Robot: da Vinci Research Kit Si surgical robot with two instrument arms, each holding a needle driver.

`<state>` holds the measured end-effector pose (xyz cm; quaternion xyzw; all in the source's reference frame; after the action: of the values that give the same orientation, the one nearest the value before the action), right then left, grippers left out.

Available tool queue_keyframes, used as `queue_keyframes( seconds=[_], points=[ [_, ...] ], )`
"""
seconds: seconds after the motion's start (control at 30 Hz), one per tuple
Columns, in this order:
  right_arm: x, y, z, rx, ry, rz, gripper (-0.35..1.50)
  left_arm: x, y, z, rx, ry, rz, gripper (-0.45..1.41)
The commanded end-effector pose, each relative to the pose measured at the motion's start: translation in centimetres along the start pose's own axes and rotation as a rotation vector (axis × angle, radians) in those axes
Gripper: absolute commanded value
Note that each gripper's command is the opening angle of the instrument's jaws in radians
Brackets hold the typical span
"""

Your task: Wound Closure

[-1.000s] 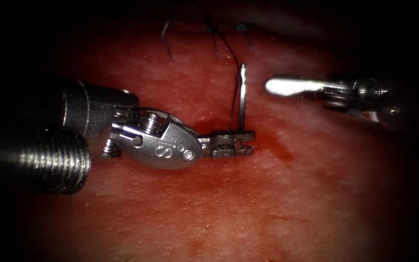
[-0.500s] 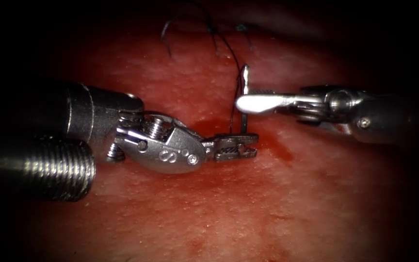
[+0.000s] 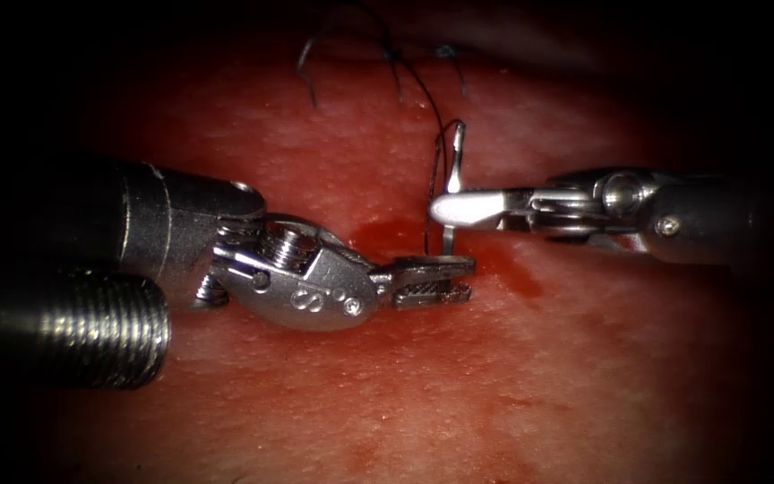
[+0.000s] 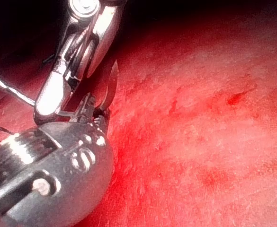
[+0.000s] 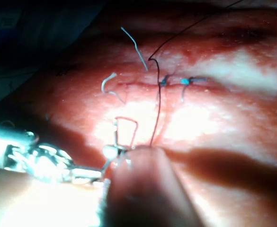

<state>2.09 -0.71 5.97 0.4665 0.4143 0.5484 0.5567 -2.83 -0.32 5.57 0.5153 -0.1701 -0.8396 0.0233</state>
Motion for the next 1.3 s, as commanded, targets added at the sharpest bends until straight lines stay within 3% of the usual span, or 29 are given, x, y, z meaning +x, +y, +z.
queue_keyframes(
  seconds=[0.03,0.2,0.27,0.3,0.33,0.4,0.5,0.63,0.7,0.77,0.9,1.07,1.3],
  points=[
    [0.06,0.04,0.06,-0.012,0.018,-0.017,-0.35,-0.01,0.01,0.07,-0.006,0.004,0.000,-0.45],
    [0.16,0.11,0.02,-0.045,0.063,-0.032,-0.35,0.03,0.03,0.06,-0.024,0.016,0.007,-0.45],
    [0.18,0.12,0.00,-0.050,0.069,-0.048,-0.35,0.06,0.03,0.05,-0.024,0.016,0.011,0.51],
    [0.18,0.13,-0.01,-0.052,0.076,-0.054,-0.35,0.06,0.03,0.05,-0.028,0.014,-0.018,0.81],
    [0.20,0.13,-0.02,-0.054,0.082,-0.077,-0.35,0.07,0.02,0.04,-0.032,0.011,-0.049,0.96],
    [0.23,0.15,-0.04,-0.061,0.093,-0.118,-0.35,0.08,0.00,0.02,-0.037,0.009,-0.127,1.06],
    [0.27,0.17,-0.07,-0.066,0.115,-0.196,-0.35,0.06,-0.01,-0.05,-0.045,-0.009,-0.303,1.06],
    [0.32,0.20,-0.11,-0.082,0.127,-0.291,-0.35,-0.02,-0.02,-0.14,-0.057,-0.053,-0.420,0.81],
    [0.33,0.21,-0.11,-0.086,0.135,-0.344,-0.35,-0.08,-0.03,-0.19,-0.081,-0.068,-0.479,0.57],
    [0.32,0.20,-0.11,-0.086,0.133,-0.415,-0.35,-0.15,-0.04,-0.22,-0.123,-0.075,-0.544,0.07],
    [0.28,0.18,-0.09,-0.077,0.143,-0.504,-0.35,-0.31,-0.09,-0.19,-0.183,-0.126,-0.634,-0.43],
    [0.26,0.18,-0.10,-0.057,0.166,-0.593,-0.35,-0.51,-0.08,-0.08,-0.248,-0.180,-0.669,-0.45],
    [0.25,0.16,-0.10,-0.037,0.185,-0.716,-0.35,-0.81,0.18,0.14,-0.344,-0.330,-0.696,-0.45]
  ],
)
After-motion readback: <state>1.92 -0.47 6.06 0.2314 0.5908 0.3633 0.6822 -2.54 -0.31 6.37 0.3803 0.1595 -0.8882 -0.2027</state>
